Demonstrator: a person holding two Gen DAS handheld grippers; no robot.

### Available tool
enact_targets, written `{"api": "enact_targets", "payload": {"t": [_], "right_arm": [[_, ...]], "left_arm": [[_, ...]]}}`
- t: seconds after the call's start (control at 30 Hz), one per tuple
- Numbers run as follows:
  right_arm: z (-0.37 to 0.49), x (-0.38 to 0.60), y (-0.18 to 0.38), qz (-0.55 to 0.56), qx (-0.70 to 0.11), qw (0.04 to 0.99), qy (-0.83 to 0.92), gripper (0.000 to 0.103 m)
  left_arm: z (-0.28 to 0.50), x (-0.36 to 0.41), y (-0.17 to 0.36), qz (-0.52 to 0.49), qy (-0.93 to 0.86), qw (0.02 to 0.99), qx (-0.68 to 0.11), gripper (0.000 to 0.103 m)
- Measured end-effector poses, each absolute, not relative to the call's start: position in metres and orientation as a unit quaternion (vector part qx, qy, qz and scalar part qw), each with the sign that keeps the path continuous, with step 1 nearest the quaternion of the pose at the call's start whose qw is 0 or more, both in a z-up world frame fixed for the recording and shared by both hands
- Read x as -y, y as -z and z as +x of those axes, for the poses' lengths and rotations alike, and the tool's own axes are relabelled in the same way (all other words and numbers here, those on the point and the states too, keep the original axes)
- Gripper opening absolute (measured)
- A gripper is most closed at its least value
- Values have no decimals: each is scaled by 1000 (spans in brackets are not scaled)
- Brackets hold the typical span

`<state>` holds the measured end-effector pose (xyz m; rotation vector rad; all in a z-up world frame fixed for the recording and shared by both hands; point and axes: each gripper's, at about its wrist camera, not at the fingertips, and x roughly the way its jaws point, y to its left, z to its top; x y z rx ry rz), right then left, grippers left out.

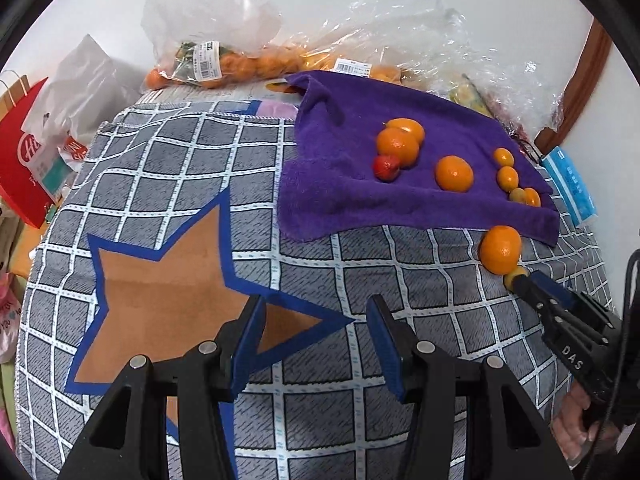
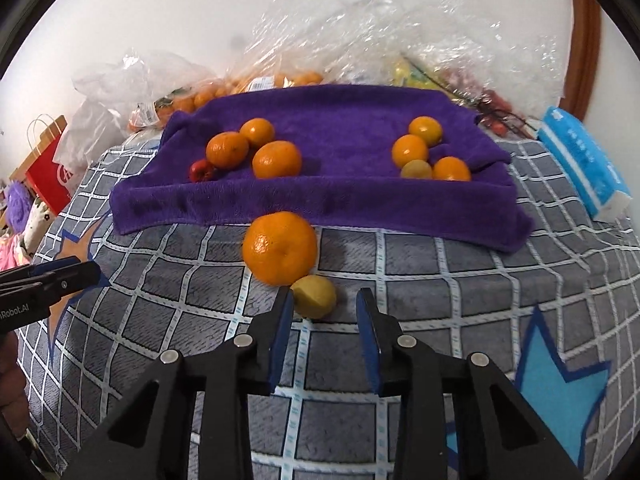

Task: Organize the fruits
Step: 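Grasp the small yellow fruit on the bedspread with the right tool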

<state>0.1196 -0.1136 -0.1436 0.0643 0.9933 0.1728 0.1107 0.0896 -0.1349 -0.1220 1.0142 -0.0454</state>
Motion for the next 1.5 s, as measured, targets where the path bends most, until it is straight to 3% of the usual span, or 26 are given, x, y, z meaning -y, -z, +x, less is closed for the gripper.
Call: {"api": "enact_targets", "payload": {"t": [0.2, 0.27, 0.6, 0.9, 1.5], "right_arm": [[129, 110, 151, 30, -482, 871, -95, 32], [129, 112, 150, 31, -477, 873, -98, 26], [108, 162, 131, 56, -456, 886, -70, 26], [98, 182, 153, 72, -478, 872, -79, 26], [82, 233, 146, 61, -474, 877, -54, 26]], "left_arm": [[115, -85, 134, -51, 28, 872, -486, 50], [115, -83, 133, -49, 26, 873, -485, 50], [115, -62, 133, -55, 40, 871, -487, 50], [114, -15, 132, -32, 76, 868, -489, 50], [148, 50, 140, -27, 118, 859, -497, 50]]}}
